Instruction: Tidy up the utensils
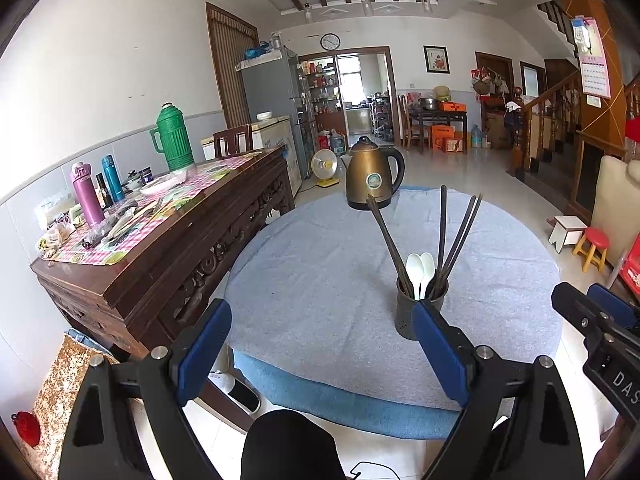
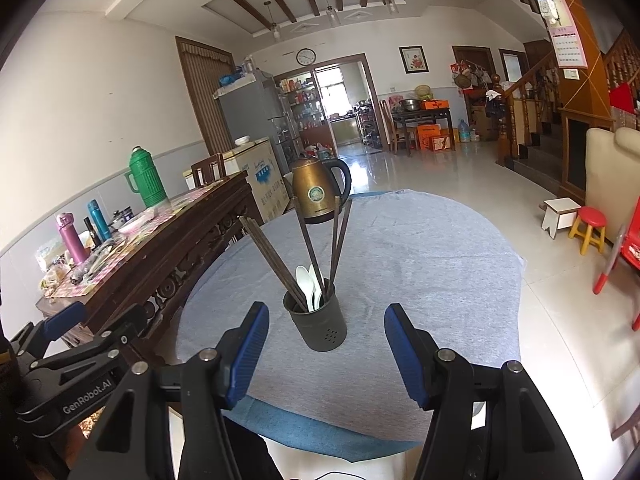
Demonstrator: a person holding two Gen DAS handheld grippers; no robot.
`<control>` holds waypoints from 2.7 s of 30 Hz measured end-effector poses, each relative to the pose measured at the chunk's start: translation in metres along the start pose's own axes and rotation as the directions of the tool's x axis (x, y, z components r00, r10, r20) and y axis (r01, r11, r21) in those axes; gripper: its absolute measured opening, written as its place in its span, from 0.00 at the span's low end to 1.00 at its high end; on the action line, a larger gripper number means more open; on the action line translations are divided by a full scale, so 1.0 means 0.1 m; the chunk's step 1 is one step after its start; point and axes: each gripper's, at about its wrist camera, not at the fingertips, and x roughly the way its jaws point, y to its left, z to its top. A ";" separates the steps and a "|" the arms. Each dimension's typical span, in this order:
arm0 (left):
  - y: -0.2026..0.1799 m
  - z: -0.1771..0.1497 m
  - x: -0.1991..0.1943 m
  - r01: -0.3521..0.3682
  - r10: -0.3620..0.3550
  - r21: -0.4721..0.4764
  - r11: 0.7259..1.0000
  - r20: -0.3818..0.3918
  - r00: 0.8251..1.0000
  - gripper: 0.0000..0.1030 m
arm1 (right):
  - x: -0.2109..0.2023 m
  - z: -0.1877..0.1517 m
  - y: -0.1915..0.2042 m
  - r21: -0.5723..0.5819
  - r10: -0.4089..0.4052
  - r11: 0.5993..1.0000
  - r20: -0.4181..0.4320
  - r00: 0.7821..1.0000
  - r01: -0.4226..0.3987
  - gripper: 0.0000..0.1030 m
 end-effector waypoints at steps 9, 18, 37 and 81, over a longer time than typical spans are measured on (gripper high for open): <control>0.02 -0.03 0.01 -0.007 0.007 0.001 1.000 -0.008 1.000 0.89 | 0.00 -0.01 0.01 -0.006 0.000 1.000 -0.003 1.000 0.000 0.62; 0.06 -0.05 0.04 -0.012 0.012 -0.011 1.000 -0.018 1.000 0.89 | 0.02 -0.06 0.06 -0.009 -0.002 1.000 -0.005 1.000 0.002 0.62; 0.15 -0.13 0.12 -0.011 0.010 -0.035 0.999 -0.038 0.999 0.89 | 0.02 -0.08 0.15 -0.027 -0.007 1.000 -0.006 1.000 0.007 0.62; 0.29 0.31 0.85 0.041 -0.043 -0.043 0.998 -0.059 0.997 0.89 | 0.87 0.35 0.25 -0.120 -0.074 0.990 -0.012 0.997 0.072 0.62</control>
